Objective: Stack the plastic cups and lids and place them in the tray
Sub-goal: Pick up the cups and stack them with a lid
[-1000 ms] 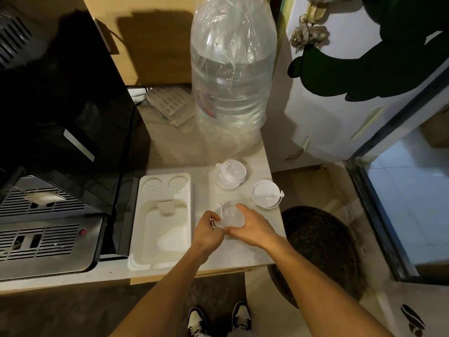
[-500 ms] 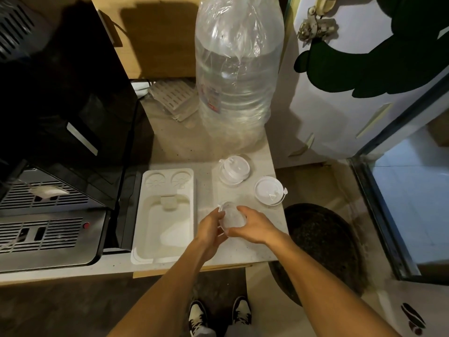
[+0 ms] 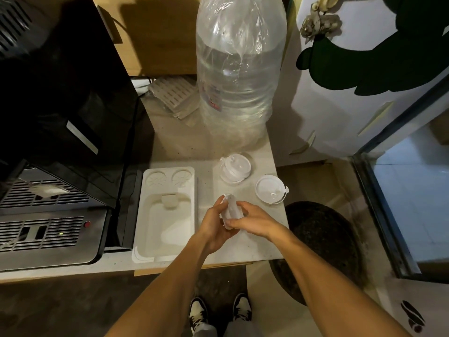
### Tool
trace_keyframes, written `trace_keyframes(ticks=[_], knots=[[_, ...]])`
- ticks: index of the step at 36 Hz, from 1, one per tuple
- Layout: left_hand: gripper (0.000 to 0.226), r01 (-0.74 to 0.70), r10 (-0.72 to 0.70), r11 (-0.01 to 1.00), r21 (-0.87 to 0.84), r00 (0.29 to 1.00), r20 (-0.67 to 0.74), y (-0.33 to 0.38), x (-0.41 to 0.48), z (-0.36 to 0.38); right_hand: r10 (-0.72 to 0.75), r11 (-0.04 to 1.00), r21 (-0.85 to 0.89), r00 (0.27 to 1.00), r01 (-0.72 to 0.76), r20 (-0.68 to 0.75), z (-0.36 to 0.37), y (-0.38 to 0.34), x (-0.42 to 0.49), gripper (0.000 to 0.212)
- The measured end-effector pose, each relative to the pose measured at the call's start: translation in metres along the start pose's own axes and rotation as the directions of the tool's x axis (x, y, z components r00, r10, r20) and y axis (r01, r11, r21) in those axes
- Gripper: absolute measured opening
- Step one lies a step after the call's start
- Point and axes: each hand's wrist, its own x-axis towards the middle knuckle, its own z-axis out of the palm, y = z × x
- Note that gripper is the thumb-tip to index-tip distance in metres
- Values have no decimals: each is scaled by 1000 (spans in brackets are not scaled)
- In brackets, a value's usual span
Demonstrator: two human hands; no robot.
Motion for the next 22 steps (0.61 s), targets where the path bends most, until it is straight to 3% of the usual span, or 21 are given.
trace_keyframes(ticks=[3, 11, 16, 20, 22], knots=[[25, -17, 17, 1000, 20, 1000, 7, 1, 1, 0, 12, 1000, 2, 1000, -12, 16, -1, 0, 1, 86], [45, -55, 60, 992, 113, 997, -39, 0, 3, 3, -13, 1000, -23, 999, 14, 47, 4, -2, 6, 87], [36, -50, 54, 997, 66, 996, -67, 6, 3, 3, -59, 998, -30, 997, 61, 55, 0, -3, 6, 93], [39, -11, 11, 1000, -1, 996, -91, 11, 5, -1, -91, 996, -22, 987, 89, -134, -21, -5, 2, 79], [35, 3, -8, 999, -39, 993, -115, 12, 6, -3, -132, 976, -206, 944, 71, -302, -33, -4, -1, 67]])
